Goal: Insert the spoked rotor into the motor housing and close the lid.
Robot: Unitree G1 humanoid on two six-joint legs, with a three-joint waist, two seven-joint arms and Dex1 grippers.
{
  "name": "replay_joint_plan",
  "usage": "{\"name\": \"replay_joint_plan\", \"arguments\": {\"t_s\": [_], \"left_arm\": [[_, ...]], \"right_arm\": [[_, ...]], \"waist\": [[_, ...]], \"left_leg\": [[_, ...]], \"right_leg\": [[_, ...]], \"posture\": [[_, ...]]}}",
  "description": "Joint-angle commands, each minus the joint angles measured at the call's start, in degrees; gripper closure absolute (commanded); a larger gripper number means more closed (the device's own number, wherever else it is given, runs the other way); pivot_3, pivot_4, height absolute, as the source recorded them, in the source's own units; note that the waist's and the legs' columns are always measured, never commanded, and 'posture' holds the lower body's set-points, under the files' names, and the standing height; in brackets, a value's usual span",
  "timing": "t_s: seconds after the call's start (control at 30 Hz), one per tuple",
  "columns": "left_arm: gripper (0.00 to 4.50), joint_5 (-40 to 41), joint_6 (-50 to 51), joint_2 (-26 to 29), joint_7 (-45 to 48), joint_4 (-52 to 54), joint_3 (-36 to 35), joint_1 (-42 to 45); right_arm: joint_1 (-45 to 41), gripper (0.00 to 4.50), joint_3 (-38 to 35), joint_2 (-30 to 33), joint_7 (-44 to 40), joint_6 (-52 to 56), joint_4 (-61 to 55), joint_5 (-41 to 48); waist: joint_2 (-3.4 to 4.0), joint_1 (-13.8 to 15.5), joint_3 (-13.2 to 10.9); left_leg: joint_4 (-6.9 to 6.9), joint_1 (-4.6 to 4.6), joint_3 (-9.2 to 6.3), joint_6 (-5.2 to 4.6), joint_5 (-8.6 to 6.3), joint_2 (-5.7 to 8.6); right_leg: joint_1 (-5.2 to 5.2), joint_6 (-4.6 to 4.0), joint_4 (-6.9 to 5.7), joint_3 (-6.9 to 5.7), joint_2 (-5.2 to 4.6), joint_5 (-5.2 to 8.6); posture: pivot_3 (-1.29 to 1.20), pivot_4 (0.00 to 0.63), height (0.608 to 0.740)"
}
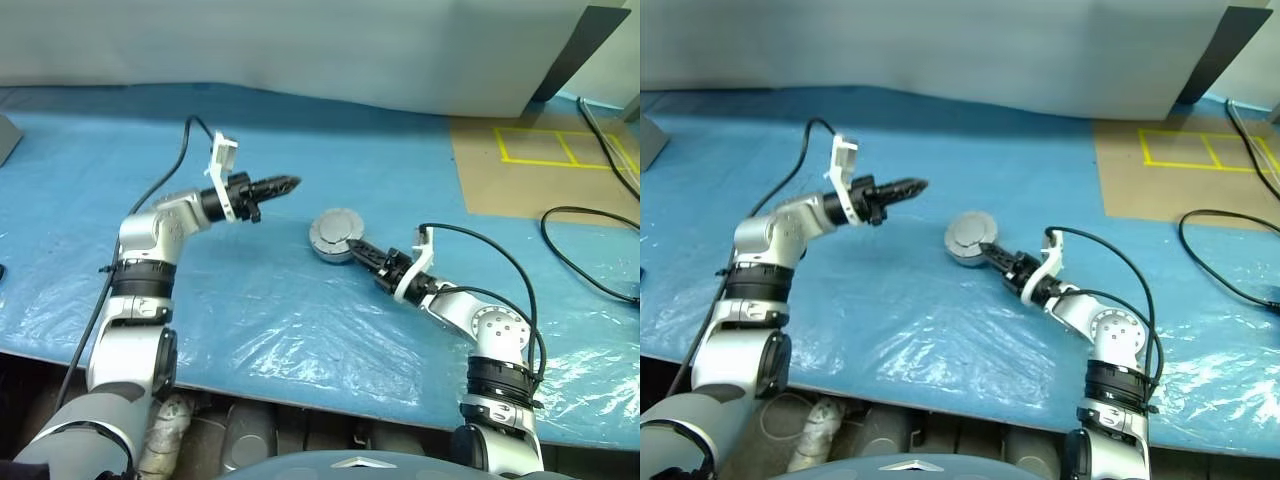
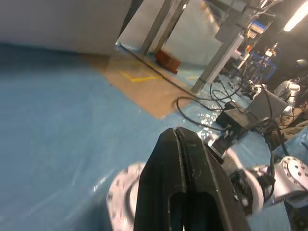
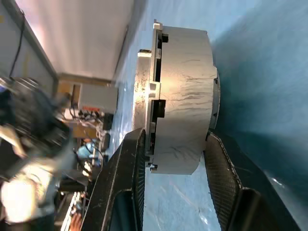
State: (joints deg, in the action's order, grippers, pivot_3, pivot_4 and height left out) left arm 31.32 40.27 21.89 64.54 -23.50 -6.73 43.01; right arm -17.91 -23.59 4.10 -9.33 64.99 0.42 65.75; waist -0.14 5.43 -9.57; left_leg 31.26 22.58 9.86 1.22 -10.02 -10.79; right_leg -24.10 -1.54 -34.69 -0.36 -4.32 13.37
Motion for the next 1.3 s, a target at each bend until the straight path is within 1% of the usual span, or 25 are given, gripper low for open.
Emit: {"name": "replay_joint_plan", "arguments": {"t_s": [0.03, 0.13, 0.2, 0.3, 0.4, 0.47, 0.57, 0.63, 0.67, 0.7, 0.87, 0.97, 1.2, 1.3], "left_arm": [[4.50, 2.2, 4.3, 0.8, -1.0, 3.7, -0.2, -1.2], [4.50, 2.1, 4.5, 0.5, -2.5, 1.6, -1.3, -2.1], [4.50, 4.9, 6.9, -0.5, -4.0, -1.1, -4.5, -1.7], [3.94, 7.8, 9.3, -1.4, -3.9, -1.1, -6.4, -2.7], [2.98, 9.7, 10.3, -3.1, -5.6, -0.8, -8.0, -3.4], [2.26, 10.9, 11.0, -3.8, -6.1, -0.8, -8.6, -3.5], [1.20, 15.8, 14.6, -5.5, -7.1, -0.4, -11.7, -2.7], [0.50, 17.2, 16.3, -6.2, -7.7, -1.0, -12.3, -2.5], [0.20, 17.1, 16.9, -6.4, -7.7, -0.7, -11.5, -2.9], [0.04, 16.9, 17.2, -6.8, -7.9, -0.3, -10.8, -3.0], [0.04, 18.2, 18.5, -8.8, -9.1, 0.6, -10.4, -1.4], [0.04, 19.2, 17.9, -10.7, -10.2, -1.3, -11.5, 0.6], [0.04, 20.2, 17.6, -15.2, -11.0, -2.1, -10.9, 3.1], [0.04, 19.5, 17.4, -17.1, -13.0, -3.9, -10.7, 3.2]], "right_arm": [[-2.0, 3.09, -1.1, -0.4, 1.1, -0.3, -8.5, 8.8], [-2.2, 3.09, -0.2, 0.5, 2.7, -0.4, -11.1, 12.0], [-2.2, 3.09, 0.6, 0.9, 3.7, -0.6, -12.2, 13.6], [-2.8, 3.09, 1.7, 1.0, 5.4, -1.5, -13.1, 15.7], [-3.8, 3.09, 2.4, 0.9, 7.4, -2.8, -14.0, 18.4], [-5.0, 3.09, 2.6, 1.1, 9.3, -4.0, -14.6, 20.8], [-6.1, 3.09, 3.2, 2.3, 11.0, -4.9, -14.5, 23.2], [-6.3, 3.09, 4.4, 3.3, 11.7, -4.9, -14.6, 24.3], [-6.3, 3.09, 5.0, 3.8, 11.9, -5.0, -14.6, 24.8], [-6.2, 3.09, 5.3, 4.3, 12.1, -5.3, -14.6, 25.3], [-5.8, 3.09, 6.7, 5.9, 12.6, -6.9, -14.5, 27.1], [-5.7, 3.09, 7.6, 6.7, 12.7, -7.2, -14.4, 27.8], [-5.7, 3.09, 9.1, 8.1, 12.9, -8.6, -14.1, 28.4], [-5.4, 3.09, 9.5, 8.4, 13.3, -9.4, -14.3, 28.7]], "waist": [[0.00, 0.0, 0.0], [0.00, 0.1, 0.0], [0.00, 0.0, 0.0], [0.00, 0.0, 0.0], [0.00, 0.1, 0.0], [0.00, 0.1, 0.0], [0.00, 0.1, 0.0], [0.00, 0.1, 0.0], [0.00, 0.1, 0.0], [0.00, 0.1, 0.0], [0.00, 0.1, 0.0], [0.00, 0.2, 0.0], [-0.01, 0.2, 0.0], [-0.01, 0.3, 0.0]], "left_leg": [[0.06, 0.12, -0.02, 0.00, 0.00, 0.00], [0.10, 0.19, -0.03, 0.00, 0.01, 0.02], [0.11, 0.18, -0.03, 0.00, 0.00, 0.03], [0.15, 0.18, -0.03, 0.00, 0.01, 0.04], [0.17, 0.20, -0.04, 0.00, 0.00, 0.05], [0.24, 0.27, -0.07, 0.00, 0.00, 0.05], [0.36, 0.31, -0.09, 0.00, 0.00, 0.04], [0.41, 0.32, -0.11, 0.00, 0.00, 0.04], [0.41, 0.32, -0.12, 0.00, 0.00, 0.04], [0.42, 0.32, -0.13, 0.00, 0.00, 0.04], [0.66, 0.56, -0.33, 0.00, 0.00, 0.04], [0.85, 0.68, -0.49, 0.00, 0.00, 0.03], [1.03, 0.67, -0.64, 0.00, 0.00, 0.05], [1.04, 0.71, -0.70, 0.00, 0.00, 0.07]], "right_leg": [[-0.09, 0.01, -0.03, -0.05, 0.02, -0.01], [-0.12, 0.02, -0.04, -0.06, 0.03, -0.02], [-0.12, 0.03, -0.05, -0.06, 0.03, -0.02], [-0.12, 0.03, -0.07, -0.06, 0.04, -0.02], [-0.12, 0.04, -0.08, -0.06, 0.04, -0.03], [-0.12, 0.04, -0.08, -0.09, 0.03, -0.03], [-0.12, 0.06, -0.14, -0.11, 0.03, -0.04], [-0.11, 0.06, -0.16, -0.12, 0.03, -0.04], [-0.10, 0.06, -0.17, -0.12, 0.03, -0.04], [-0.10, 0.06, -0.17, -0.13, 0.04, -0.04], [-0.10, 0.12, -0.18, -0.28, 0.04, -0.08], [-0.09, 0.13, -0.26, -0.40, 0.03, -0.08], [0.02, 0.18, -0.30, -0.44, 0.02, -0.12], [0.02, 0.19, -0.32, -0.47, 0.02, -0.13]], "posture": [[0.00, 0.150, 0.740], [0.00, 0.150, 0.740], [0.00, 0.150, 0.740], [0.00, 0.150, 0.740], [0.00, 0.150, 0.740], [0.00, 0.150, 0.740], [0.00, 0.150, 0.740], [0.00, 0.150, 0.740], [0.00, 0.150, 0.740], [0.00, 0.150, 0.740], [0.00, 0.150, 0.740], [0.00, 0.150, 0.740], [0.00, 0.150, 0.740], [0.00, 0.150, 0.740]]}}
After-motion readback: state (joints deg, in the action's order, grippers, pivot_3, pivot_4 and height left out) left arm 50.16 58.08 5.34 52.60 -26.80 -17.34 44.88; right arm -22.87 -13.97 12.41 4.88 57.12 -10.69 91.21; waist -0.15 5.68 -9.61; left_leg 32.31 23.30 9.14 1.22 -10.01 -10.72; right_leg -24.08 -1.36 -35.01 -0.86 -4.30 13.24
